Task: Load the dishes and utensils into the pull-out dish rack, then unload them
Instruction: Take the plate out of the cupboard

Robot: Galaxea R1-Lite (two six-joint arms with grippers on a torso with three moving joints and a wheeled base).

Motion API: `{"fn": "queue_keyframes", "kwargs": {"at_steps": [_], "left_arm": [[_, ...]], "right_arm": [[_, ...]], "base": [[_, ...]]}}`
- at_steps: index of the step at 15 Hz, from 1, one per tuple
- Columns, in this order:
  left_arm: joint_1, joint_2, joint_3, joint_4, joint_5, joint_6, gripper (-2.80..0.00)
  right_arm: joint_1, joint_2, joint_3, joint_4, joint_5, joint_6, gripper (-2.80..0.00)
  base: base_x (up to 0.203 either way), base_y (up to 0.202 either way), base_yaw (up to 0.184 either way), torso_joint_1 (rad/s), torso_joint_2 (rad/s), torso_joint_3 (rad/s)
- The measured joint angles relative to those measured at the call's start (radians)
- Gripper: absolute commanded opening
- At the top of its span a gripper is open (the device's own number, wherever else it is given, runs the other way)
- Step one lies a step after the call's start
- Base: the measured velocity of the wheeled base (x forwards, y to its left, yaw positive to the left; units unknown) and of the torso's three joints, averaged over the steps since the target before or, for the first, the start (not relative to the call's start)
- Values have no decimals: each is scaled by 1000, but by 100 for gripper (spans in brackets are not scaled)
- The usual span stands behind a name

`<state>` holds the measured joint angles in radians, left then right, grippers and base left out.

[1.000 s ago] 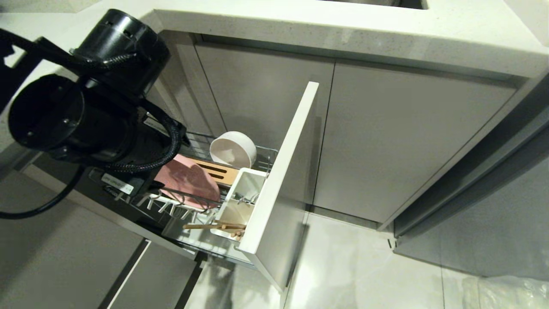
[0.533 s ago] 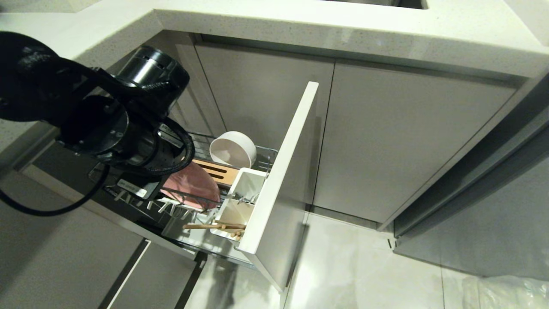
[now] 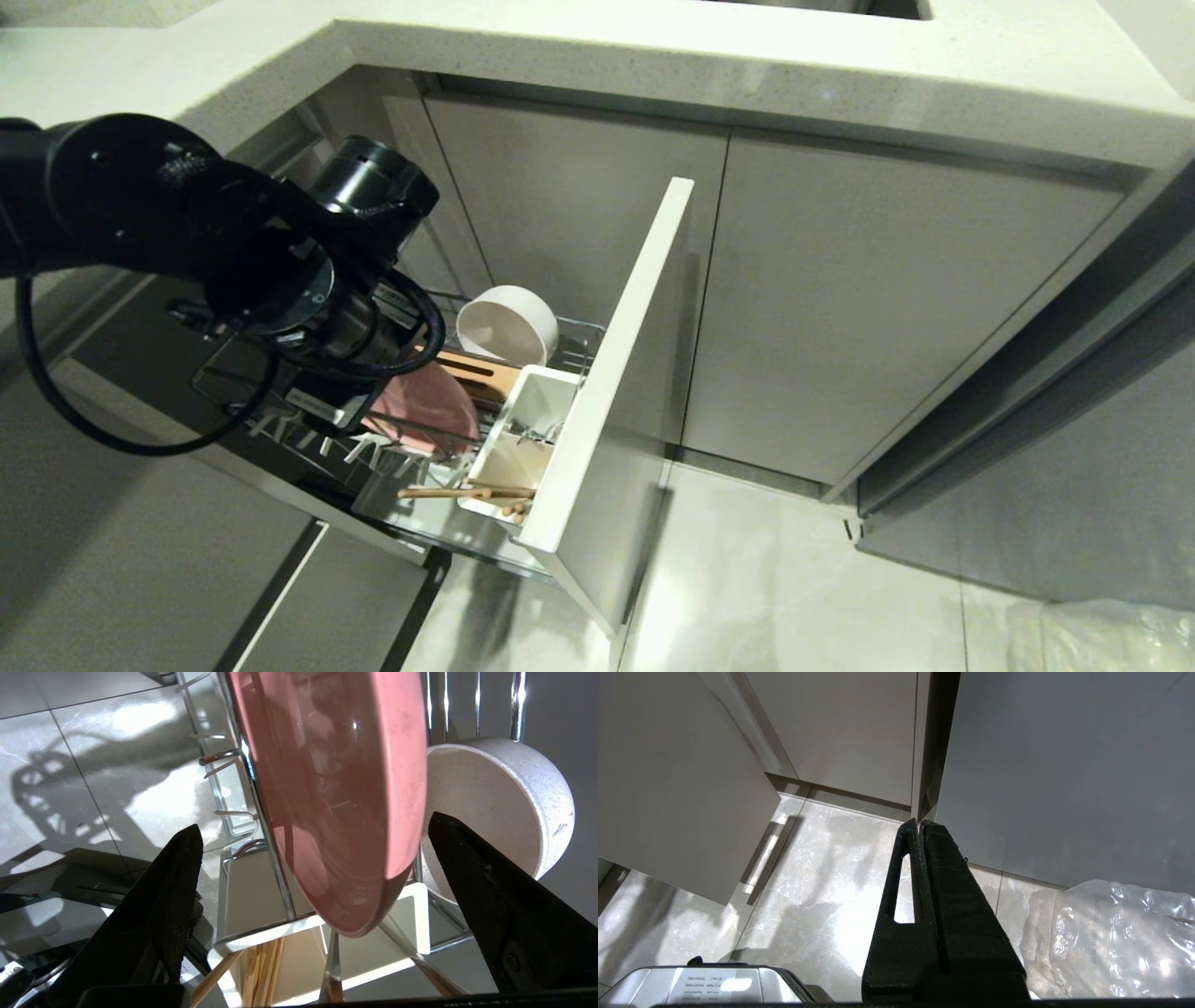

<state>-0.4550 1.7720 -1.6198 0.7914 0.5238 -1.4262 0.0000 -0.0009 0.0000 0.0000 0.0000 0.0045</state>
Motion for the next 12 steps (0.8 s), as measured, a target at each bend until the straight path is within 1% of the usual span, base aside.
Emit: {"fn": "queue_keyframes", "kwargs": {"at_steps": [2,3,12], "left_arm": [[7,6,-1,-3,-3,2,0],[9,8,-1,-4,-3,2,-280],[10,11,-2,-7,-3,2,-280]], "right_arm": [[0,0,0,0,0,0,-280],[0,0,0,0,0,0,-280],[0,0,0,0,0,0,-280]], "base": [[0,0,0,0,0,0],[0,0,0,0,0,0],[0,0,0,0,0,0]]}}
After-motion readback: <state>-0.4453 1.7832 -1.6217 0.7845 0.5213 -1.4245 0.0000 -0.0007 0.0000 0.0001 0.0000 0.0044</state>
